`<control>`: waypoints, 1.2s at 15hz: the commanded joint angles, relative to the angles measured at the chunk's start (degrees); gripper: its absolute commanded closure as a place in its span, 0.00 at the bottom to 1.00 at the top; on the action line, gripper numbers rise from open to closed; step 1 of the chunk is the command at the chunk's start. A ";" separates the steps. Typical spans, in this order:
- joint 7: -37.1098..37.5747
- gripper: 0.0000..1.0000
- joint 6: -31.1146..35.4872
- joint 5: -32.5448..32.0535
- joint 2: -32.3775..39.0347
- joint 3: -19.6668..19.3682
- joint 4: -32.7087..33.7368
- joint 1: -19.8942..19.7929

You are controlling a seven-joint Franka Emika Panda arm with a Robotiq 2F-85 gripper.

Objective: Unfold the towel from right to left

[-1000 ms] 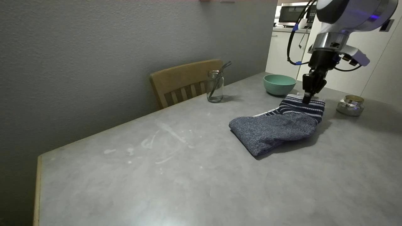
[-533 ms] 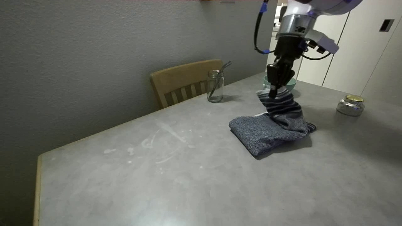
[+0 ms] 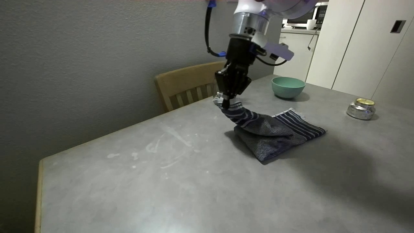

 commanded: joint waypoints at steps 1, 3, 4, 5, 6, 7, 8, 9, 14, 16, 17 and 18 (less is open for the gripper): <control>2.25 0.99 -1.18 -2.15 6.38 0.93 9.61 1.79; 3.15 0.99 -1.53 -1.83 8.93 1.78 13.44 2.74; 3.41 0.99 -1.79 -1.60 9.94 2.31 14.96 3.08; 3.81 0.99 -1.84 -1.45 10.74 2.85 16.19 3.54; 3.74 0.99 -2.37 -1.43 11.43 3.41 17.33 3.83; 2.96 0.99 -3.72 -1.19 11.92 4.39 18.22 3.84; 2.23 0.99 -5.13 -0.92 12.26 5.28 18.76 3.81; 1.23 0.99 -6.76 -0.55 12.57 6.35 19.34 3.67; -3.44 0.99 -13.79 2.72 13.05 10.04 20.42 2.13; -4.68 0.82 -15.07 3.52 12.91 9.96 20.38 1.94; -5.10 0.70 -15.62 3.48 12.85 9.61 20.31 1.97; -5.72 0.64 -16.10 3.54 12.78 9.50 20.15 1.77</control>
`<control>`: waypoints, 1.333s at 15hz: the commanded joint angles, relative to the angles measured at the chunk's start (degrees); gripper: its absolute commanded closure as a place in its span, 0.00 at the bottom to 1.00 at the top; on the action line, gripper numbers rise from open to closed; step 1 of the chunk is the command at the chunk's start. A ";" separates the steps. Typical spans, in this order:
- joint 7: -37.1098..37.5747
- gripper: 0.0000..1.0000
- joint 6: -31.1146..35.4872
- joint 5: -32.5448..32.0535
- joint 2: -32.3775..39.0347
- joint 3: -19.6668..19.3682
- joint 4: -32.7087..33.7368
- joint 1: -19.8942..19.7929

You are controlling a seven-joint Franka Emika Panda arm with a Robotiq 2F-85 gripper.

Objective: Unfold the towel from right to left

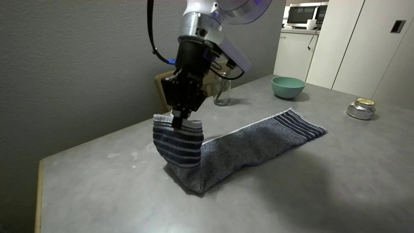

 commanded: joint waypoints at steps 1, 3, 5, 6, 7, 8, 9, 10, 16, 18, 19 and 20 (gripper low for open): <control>-3.26 0.57 -4.12 0.93 0.81 0.70 1.24 -1.75; -5.21 0.42 -7.79 1.48 1.04 1.14 1.66 -2.81; -6.57 0.29 -10.86 1.93 0.74 0.72 1.57 -3.55; -7.20 0.21 -11.70 2.28 0.39 0.46 1.23 -4.09; -7.64 0.14 -12.46 2.46 0.18 0.23 1.15 -4.55; -8.03 0.07 -12.43 2.47 -0.19 -0.16 0.69 -5.06; -8.22 0.01 -12.44 2.35 -0.35 -0.58 0.49 -5.48; -8.58 0.00 -11.17 1.40 -0.70 -1.50 -0.10 -5.75; -16.37 0.00 -21.04 1.96 2.73 -1.62 2.93 -10.90; -14.76 0.00 -18.59 2.01 1.09 -2.95 0.96 -9.96; -15.50 0.00 -19.38 2.02 1.52 -2.86 1.20 -10.27; -15.74 0.00 -19.53 2.03 1.78 -2.78 1.28 -10.33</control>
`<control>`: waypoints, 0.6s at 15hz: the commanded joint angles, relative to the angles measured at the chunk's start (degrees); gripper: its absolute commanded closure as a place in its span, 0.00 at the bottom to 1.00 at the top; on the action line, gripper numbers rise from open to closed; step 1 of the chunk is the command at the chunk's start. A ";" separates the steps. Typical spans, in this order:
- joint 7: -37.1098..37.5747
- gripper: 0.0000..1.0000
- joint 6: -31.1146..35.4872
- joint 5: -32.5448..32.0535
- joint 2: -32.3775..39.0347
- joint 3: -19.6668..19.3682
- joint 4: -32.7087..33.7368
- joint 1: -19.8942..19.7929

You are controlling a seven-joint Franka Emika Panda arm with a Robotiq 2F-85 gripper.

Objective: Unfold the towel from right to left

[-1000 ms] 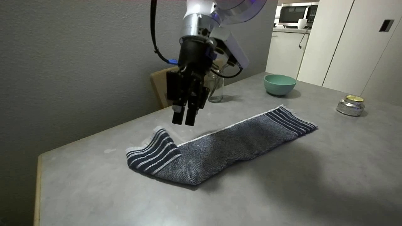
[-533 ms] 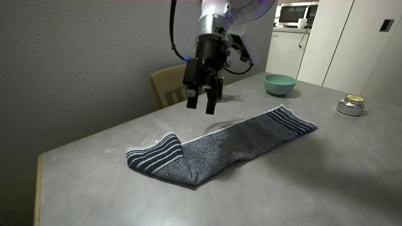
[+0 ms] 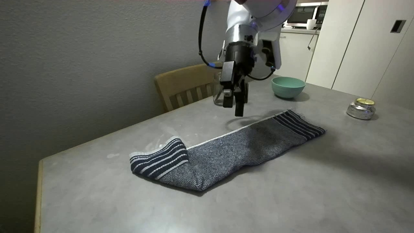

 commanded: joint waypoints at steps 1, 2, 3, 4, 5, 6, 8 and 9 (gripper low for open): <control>-0.14 0.00 -0.23 0.28 0.12 -0.32 0.22 0.36; -0.15 0.00 -0.25 0.30 0.11 -0.20 0.27 0.44; -0.08 0.00 1.13 1.39 0.40 -0.08 -0.11 0.07; -0.28 0.00 1.77 2.05 1.97 0.21 1.34 0.18; -0.33 0.00 1.61 2.97 3.49 0.64 3.09 0.22; -0.08 0.00 0.83 3.66 5.84 1.11 5.82 0.71; 0.82 0.00 -0.09 4.63 10.00 1.93 10.72 1.88; 1.35 0.00 -0.61 4.46 12.44 2.29 13.69 2.85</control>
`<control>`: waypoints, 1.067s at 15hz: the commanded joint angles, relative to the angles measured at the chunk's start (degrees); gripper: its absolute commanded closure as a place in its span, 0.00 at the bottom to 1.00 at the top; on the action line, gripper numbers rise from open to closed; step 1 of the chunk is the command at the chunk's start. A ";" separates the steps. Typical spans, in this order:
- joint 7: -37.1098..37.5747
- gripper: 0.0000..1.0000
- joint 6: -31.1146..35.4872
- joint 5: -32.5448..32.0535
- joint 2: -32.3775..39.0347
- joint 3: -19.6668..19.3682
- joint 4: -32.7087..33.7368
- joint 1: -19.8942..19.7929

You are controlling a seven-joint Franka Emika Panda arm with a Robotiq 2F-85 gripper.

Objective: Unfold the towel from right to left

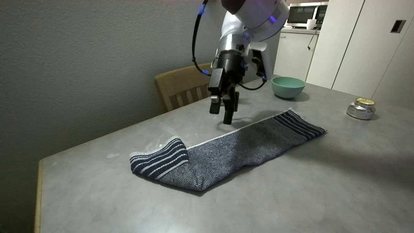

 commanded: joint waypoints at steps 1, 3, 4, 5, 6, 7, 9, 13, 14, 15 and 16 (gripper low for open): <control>2.00 0.00 -2.25 -0.10 9.65 1.52 12.34 3.09; 3.48 0.00 -3.63 -1.57 13.59 1.91 18.01 5.50; 4.17 0.00 -4.57 -2.44 15.28 1.97 20.70 6.79; 5.12 0.00 -5.15 -3.35 16.91 1.81 23.35 8.07; 6.20 0.00 -5.93 -4.35 18.29 1.71 26.02 9.38; 7.19 0.00 -6.67 -5.53 19.65 1.44 28.58 10.61; 8.92 0.00 -8.55 -7.18 21.67 0.26 33.22 13.06; 11.13 0.00 -9.69 -12.13 23.22 -0.55 38.03 15.31; 11.26 0.00 -9.87 -13.29 23.76 -1.00 39.33 15.83; 11.07 0.00 -9.85 -14.52 24.44 -1.54 40.68 16.32; 10.63 0.00 -9.08 -15.13 23.63 -1.99 39.39 16.29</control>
